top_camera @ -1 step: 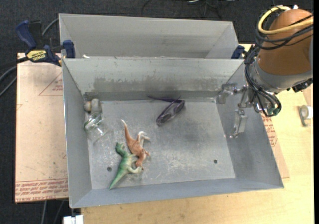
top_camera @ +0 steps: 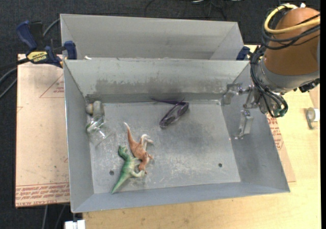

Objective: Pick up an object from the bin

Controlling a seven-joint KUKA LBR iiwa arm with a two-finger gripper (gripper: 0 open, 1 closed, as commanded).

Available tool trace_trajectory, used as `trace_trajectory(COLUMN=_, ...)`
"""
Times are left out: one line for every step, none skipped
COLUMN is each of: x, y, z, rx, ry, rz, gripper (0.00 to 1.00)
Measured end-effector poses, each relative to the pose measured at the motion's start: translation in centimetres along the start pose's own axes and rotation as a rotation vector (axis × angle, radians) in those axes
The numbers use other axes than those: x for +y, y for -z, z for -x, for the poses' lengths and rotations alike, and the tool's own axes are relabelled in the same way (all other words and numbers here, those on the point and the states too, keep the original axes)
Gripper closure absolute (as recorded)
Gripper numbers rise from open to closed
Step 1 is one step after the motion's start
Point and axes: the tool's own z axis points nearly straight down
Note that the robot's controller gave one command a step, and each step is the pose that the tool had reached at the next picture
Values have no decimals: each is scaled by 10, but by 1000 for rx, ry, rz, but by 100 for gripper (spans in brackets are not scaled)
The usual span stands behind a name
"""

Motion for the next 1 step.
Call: trace_trajectory(x=69, y=-149, z=51, rx=1, ry=78, rz=1, gripper=0)
